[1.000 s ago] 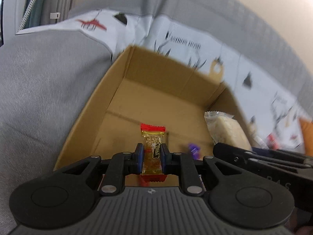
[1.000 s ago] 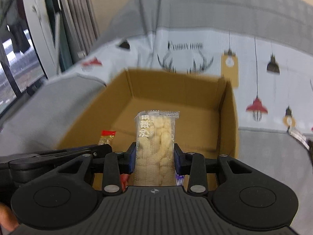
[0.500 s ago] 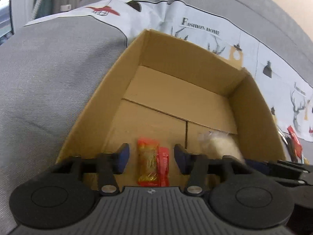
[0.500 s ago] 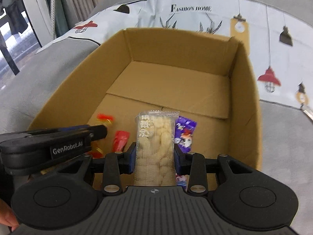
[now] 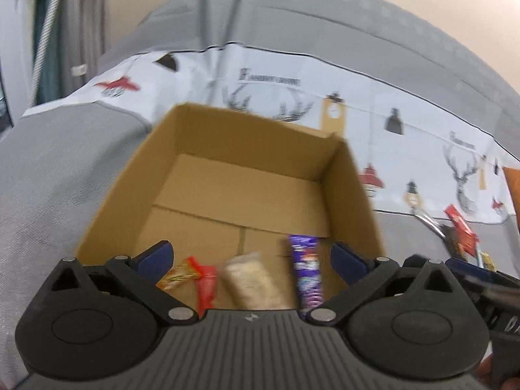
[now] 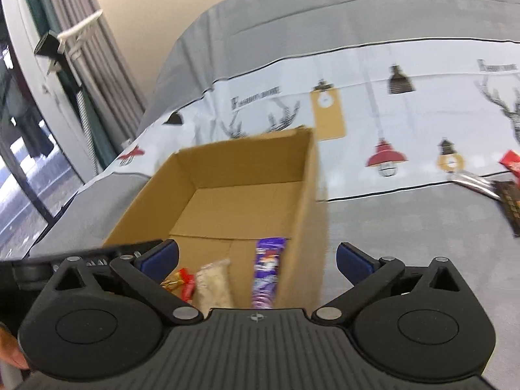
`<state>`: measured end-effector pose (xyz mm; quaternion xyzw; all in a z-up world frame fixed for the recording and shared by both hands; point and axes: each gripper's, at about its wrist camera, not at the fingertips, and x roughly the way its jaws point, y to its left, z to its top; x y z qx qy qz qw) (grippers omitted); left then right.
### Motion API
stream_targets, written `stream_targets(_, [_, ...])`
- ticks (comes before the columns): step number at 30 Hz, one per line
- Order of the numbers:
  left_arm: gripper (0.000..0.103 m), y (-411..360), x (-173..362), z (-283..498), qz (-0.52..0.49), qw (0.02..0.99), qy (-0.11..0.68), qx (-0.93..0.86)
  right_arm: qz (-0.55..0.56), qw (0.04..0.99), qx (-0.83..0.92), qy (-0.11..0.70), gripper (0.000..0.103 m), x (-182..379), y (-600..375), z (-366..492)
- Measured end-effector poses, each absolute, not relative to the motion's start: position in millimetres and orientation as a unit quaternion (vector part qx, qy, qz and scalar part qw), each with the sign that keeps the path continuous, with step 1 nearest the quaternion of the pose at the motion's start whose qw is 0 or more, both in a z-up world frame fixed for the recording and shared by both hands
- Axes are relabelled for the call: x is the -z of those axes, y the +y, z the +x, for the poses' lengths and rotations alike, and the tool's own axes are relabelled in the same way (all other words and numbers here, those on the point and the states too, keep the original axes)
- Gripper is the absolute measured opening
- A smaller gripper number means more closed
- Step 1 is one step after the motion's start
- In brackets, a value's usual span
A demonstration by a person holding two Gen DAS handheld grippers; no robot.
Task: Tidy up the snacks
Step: 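Grasp the dark chocolate bar with the left tool while the right grasps the yellow bar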
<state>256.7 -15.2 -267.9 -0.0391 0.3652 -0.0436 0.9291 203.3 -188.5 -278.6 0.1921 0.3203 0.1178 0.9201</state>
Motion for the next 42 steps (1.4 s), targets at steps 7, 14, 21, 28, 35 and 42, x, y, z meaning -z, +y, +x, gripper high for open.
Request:
stream_targets(7, [0.103,-63.9,262.6,254.4,-0.020,0.927,0.367,0.072,0.164,0.932,-0.108,0.304,0.103,281.1,-238.3,185.8])
stream_targets(14, [0.103,-133.9,262.5,244.9,0.007,0.917,0.370,0.148,0.263,0.912,-0.036,0.312,0.103,309.7,-319.0,174.8])
stream_targets(21, [0.103,-220.8,295.5,263.6,0.028,0.885,0.418,0.203,0.237,0.920,0.072,0.305,0.103,348.1,-404.8,166.6])
stream_targets(28, [0.103,-299.4,340.6,289.5,0.044,0.871,0.428,0.237,0.191,0.925,0.161,0.288,0.102,384.8,-483.6,163.7])
stream_targets(35, [0.102,-384.3,378.8,334.8,0.062,0.860,0.428,0.272,0.240,0.899,0.174,0.322,0.085,415.0,-541.9,186.2])
stream_targets(42, [0.081,-448.2,423.5,397.5,0.048,0.848,0.464,0.253,0.243,0.885,0.168,0.359,0.054,432.6,-559.9,206.7])
